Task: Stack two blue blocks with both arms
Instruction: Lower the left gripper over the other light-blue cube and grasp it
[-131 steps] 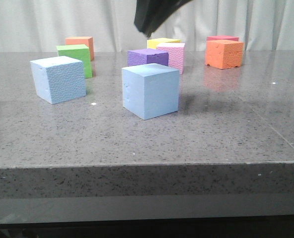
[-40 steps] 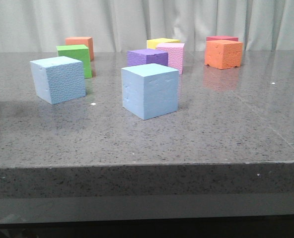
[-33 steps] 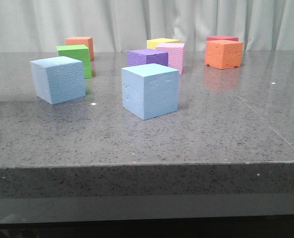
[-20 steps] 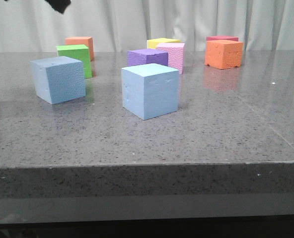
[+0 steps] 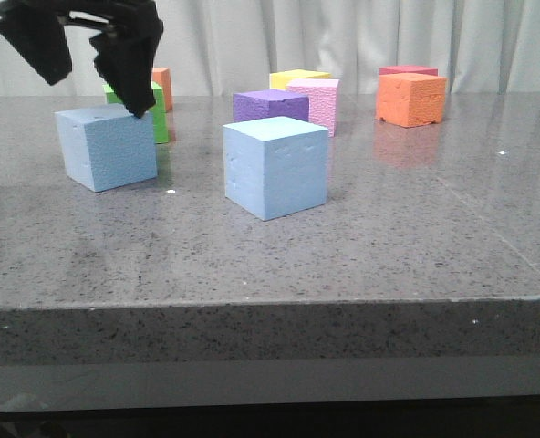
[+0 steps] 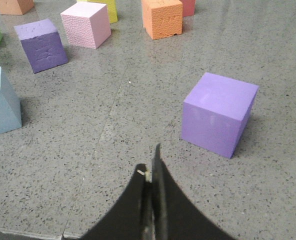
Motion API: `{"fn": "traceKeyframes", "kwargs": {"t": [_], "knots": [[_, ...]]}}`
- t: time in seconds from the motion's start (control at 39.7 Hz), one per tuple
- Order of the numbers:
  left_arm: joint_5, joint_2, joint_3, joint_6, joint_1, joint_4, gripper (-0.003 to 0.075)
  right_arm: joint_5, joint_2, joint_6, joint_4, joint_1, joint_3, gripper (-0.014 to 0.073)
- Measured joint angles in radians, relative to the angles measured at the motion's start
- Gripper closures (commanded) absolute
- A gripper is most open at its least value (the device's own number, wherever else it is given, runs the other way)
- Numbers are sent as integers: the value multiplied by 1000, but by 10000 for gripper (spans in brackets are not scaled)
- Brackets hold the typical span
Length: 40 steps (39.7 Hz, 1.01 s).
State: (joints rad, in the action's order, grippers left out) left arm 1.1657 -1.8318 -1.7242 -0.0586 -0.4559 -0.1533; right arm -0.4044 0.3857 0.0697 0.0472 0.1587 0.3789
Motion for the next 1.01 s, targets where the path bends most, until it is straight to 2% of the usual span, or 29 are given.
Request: {"fn": "traceKeyframes", "kwargs": {"t": [0.35,0.65,1.01], "knots": [[-16,-23,-10,0,-4,21,48,0,0,0,0,0,0,631],[60,-33,-10,-10,-4,23,48,0,0,0,0,0,0,631],[49,-33,-12,-23,-4,53,48,0,0,0,0,0,0,631]]}}
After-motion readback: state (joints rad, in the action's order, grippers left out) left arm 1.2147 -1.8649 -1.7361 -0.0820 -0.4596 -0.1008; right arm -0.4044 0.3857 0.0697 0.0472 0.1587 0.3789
